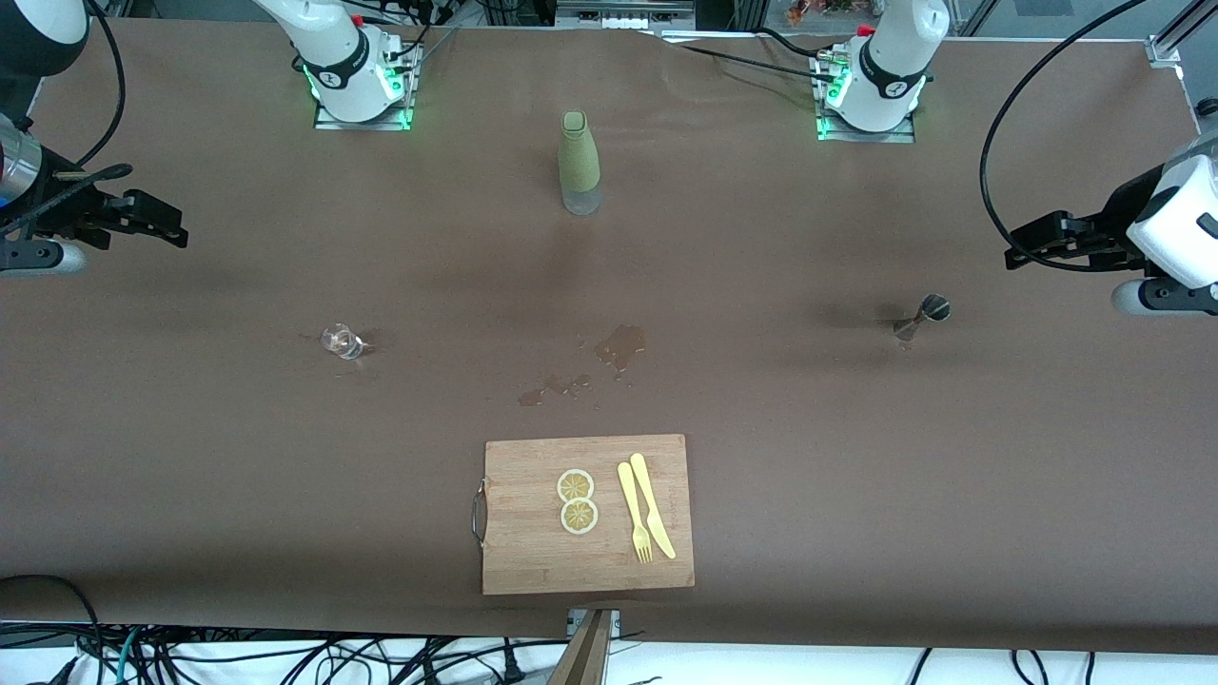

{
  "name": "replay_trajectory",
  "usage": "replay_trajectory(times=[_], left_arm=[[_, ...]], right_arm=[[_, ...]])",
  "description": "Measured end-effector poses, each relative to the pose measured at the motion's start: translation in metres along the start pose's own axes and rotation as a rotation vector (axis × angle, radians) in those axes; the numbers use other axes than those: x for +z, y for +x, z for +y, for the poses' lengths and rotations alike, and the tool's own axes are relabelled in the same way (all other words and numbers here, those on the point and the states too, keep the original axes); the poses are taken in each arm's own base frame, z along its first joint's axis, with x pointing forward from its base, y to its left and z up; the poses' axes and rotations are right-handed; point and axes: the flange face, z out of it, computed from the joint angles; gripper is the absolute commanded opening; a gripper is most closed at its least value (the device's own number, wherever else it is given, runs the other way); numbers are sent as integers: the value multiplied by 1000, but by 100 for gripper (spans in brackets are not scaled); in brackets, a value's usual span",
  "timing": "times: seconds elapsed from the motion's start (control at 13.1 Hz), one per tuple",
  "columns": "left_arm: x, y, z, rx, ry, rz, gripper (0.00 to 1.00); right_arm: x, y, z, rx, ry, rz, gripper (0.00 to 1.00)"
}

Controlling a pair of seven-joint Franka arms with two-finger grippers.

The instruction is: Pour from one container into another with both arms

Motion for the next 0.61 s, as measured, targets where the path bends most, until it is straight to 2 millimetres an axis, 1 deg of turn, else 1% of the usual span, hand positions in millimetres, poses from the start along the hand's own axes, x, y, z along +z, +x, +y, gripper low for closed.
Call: replay_trajectory(times=[0.38, 0.61], left_arm=[[4, 3, -12, -21, -3, 3, 100], [4, 3, -10, -17, -3, 3, 100]], right_arm=[[0, 0, 0, 0, 0, 0, 100], [0, 0, -2, -3, 0, 1, 100]])
